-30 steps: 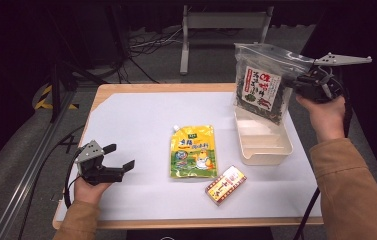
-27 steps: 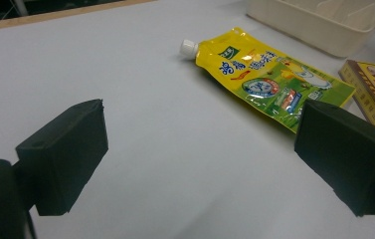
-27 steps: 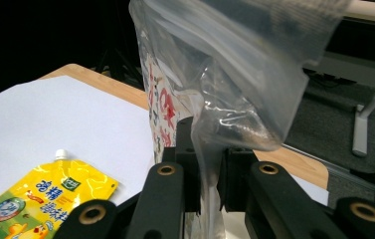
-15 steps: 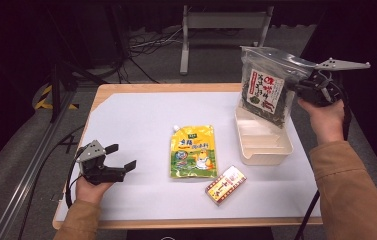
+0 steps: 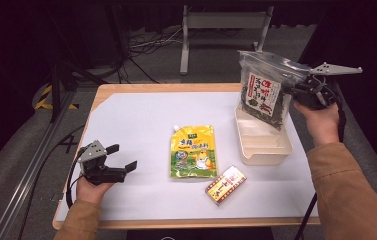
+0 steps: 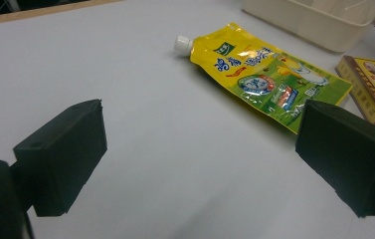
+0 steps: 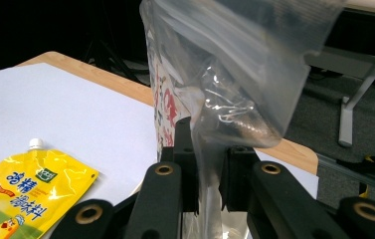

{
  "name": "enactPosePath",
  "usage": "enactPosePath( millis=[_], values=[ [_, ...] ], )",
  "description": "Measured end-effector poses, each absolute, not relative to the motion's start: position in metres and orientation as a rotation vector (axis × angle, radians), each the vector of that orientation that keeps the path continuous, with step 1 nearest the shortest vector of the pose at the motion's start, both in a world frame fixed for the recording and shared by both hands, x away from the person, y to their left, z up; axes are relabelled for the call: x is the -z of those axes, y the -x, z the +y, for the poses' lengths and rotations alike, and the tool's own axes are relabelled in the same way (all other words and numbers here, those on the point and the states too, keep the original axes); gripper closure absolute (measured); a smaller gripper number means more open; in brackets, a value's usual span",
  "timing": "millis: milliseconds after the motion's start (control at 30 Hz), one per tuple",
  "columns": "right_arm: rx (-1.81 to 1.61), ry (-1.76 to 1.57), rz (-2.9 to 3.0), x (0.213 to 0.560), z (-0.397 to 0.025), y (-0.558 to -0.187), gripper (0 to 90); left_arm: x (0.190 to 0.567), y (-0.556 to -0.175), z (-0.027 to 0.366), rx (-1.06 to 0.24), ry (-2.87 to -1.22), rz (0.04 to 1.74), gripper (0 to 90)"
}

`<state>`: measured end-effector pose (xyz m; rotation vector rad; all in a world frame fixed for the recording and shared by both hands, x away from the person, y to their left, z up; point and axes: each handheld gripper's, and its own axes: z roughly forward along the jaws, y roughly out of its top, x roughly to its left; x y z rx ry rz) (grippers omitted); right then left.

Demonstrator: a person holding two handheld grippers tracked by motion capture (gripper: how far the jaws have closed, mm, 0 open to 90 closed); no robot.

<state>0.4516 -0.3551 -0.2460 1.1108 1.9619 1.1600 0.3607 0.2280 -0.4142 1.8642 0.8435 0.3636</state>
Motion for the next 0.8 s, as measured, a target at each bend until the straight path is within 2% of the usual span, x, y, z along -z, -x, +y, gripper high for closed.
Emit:
enactPosePath(
  millis=[800],
  values=[
    [-1.174, -1.213, 1.969, 0.280, -0.376, -0.453, 79.2, 0.416, -0.363, 0.221, -0.347, -1.880, 0.833, 6.3]
  ],
)
